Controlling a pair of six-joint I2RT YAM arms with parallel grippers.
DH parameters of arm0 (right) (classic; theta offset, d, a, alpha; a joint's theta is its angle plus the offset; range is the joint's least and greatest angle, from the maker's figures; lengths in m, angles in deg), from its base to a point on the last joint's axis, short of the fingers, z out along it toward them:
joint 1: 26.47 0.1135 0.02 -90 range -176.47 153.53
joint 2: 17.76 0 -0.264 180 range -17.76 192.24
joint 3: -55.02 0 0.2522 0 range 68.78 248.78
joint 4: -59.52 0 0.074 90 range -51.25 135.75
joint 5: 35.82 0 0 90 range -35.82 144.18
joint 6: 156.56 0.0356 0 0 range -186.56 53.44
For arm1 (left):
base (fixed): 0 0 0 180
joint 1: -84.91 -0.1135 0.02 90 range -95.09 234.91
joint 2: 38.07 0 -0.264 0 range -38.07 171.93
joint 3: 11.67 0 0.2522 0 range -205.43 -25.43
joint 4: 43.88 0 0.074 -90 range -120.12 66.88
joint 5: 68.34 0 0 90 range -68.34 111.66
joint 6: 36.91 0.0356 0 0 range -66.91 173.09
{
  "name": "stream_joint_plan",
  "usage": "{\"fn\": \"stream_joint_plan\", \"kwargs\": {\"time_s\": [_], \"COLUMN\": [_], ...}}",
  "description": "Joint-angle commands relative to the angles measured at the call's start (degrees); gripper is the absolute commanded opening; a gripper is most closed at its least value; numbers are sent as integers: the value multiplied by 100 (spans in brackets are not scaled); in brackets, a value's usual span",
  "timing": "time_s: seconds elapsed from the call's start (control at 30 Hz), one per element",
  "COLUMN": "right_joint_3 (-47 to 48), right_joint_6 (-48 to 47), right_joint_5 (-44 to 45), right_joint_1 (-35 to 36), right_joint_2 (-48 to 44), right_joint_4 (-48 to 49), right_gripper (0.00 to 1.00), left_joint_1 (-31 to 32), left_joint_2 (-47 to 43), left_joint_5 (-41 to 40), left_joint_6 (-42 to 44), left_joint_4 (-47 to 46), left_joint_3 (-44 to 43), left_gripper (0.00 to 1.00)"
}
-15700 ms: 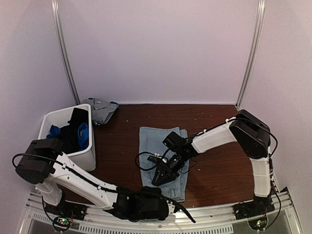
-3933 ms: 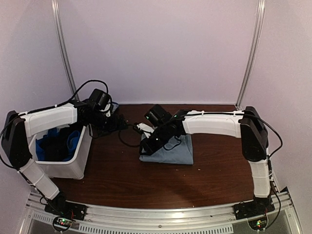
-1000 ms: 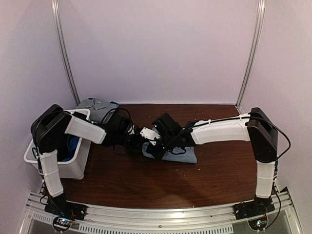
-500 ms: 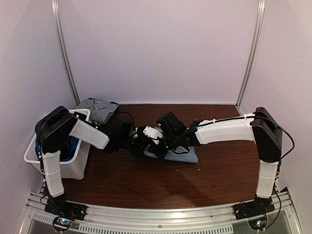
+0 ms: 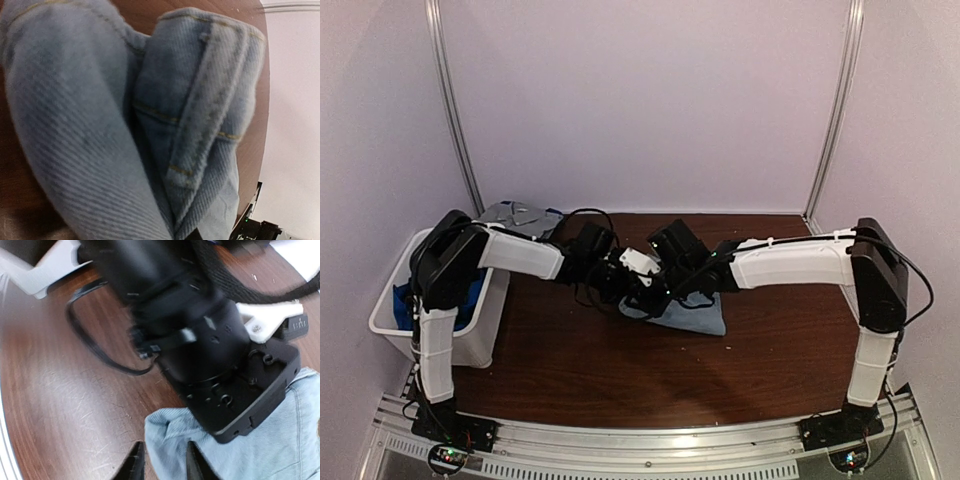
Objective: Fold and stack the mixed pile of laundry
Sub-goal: Pass from the right arm to the left, then place the square-folded shorts at the corner of the board.
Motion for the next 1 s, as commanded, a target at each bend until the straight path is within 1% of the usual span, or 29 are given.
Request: {"fn": "stream_joint_plan", "kwargs": {"time_s": [0.0,0.03,0.1,0.23,0.3,0.5,0.63,0.77,0.97], "right_joint_3": [145,91,-41,-355,-504,-963,-1196,-1274,-1301], "right_joint_6": [140,195,352,536,537,744,858,906,942], "right_joint_5": [-294,-368,-475,-614,-613,-553,-494,-436,-420], "right_joint_1": [-65,-140,-322,-669,-771,-909,-943,-971,-989], "right_joint_2": [-678,-818,-1106,-1656,-1869,-2256,-2408,-2437,-2410], "right_joint_4": [-304,-283,-242,-257,-304,-430,-406,-428,-482], "right_gripper": [37,41,46,51,52,53,55,56,56], "left_joint_1": [-57,-65,-98,-287,-456,-1002,-1346,-1558,-1970], "left_joint_2": [118,163,279,580,621,697,917,1157,1190], "left_joint_5": [-711,-860,-1248,-1974,-2270,-2869,-3224,-3595,-3618], "left_joint_6": [1447,1745,2362,3425,3823,4734,5145,5447,5656], "left_joint_4": [1798,2173,3038,4508,4926,5547,5808,5972,5922], "left_joint_3": [-927,-1192,-1873,-3049,-3418,-4339,-5079,-5689,-6065], "left_gripper": [0,0,0,0,0,0,0,0,0]}}
